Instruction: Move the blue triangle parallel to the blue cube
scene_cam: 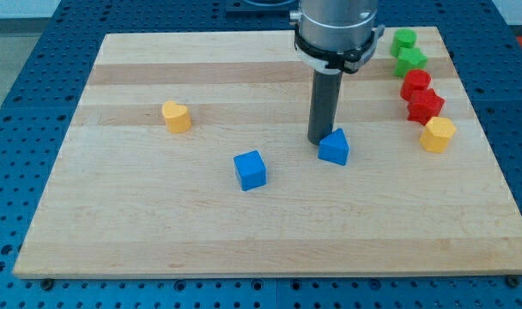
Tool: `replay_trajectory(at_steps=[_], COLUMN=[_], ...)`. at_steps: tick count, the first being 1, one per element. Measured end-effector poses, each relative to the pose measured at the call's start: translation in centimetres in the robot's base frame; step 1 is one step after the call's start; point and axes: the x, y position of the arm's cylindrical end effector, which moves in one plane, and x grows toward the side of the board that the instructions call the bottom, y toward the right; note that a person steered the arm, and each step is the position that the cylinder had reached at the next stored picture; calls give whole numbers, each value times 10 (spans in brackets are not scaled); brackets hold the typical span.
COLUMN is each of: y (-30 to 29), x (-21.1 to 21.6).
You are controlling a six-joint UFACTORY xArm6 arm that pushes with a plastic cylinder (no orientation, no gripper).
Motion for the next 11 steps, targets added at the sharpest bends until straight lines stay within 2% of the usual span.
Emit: replay_trajectory(at_steps=[3, 4, 7, 11], y=[0, 1, 57, 66], x=[38, 41, 41, 67])
